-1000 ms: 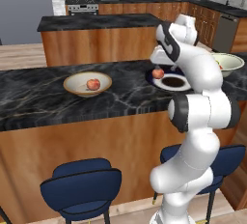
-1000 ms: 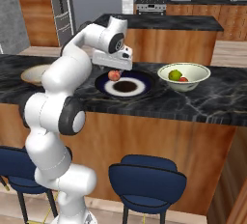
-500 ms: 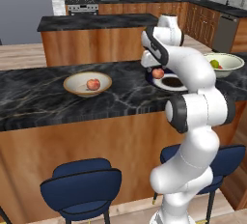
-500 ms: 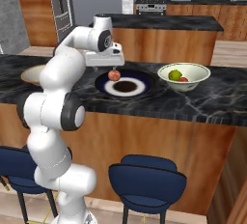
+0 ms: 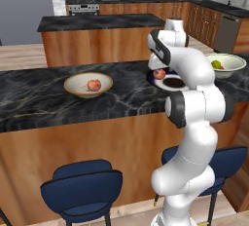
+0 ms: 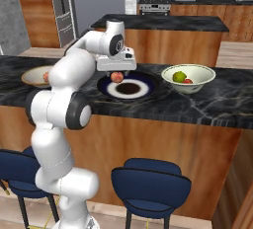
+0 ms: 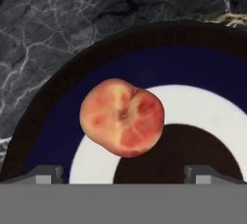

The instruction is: Take the fruits from the plate on the dining counter and place two fruits in each bowl.

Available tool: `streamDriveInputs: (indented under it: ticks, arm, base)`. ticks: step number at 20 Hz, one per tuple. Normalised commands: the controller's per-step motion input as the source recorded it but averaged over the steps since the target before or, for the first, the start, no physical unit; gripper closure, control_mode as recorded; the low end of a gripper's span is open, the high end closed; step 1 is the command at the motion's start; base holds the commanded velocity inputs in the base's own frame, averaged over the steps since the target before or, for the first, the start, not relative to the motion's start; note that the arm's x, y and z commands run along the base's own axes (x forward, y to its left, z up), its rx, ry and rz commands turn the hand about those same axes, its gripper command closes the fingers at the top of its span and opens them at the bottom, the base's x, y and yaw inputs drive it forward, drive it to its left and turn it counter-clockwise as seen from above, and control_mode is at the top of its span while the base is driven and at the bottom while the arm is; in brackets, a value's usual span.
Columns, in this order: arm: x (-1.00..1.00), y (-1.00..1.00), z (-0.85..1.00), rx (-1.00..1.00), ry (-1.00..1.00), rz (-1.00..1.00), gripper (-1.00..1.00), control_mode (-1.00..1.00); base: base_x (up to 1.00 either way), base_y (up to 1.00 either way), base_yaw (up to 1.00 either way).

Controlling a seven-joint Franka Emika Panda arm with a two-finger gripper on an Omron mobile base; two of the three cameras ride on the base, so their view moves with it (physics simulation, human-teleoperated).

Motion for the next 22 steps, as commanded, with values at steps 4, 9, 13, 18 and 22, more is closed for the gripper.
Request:
streamDriveInputs:
  ticks: [4,9,13,18,22]
  arm:
    - [0.22,0.08,-0.09,0.0,0.03,0.0,-1.0,-1.0]
    - [0.02,0.31,-0.05,0.0,0.03,0.0,-1.0,-1.0]
    - [0.08,0.07,-0.12,0.0,0.09,0.0,-1.0,-1.0]
    - [0.05,-0.04,-0.22,0.0,0.02,0.0,-1.0,-1.0]
    - [0.0,-0.28,-0.12,0.0,0.0,0.0,-1.0,-1.0]
  base:
    - [0.0,0.0,0.0]
    - [0.0,0.0,0.0]
    - [0.0,0.0,0.0]
    - [0.0,0.0,0.0]
    - [0.0,0.0,0.0]
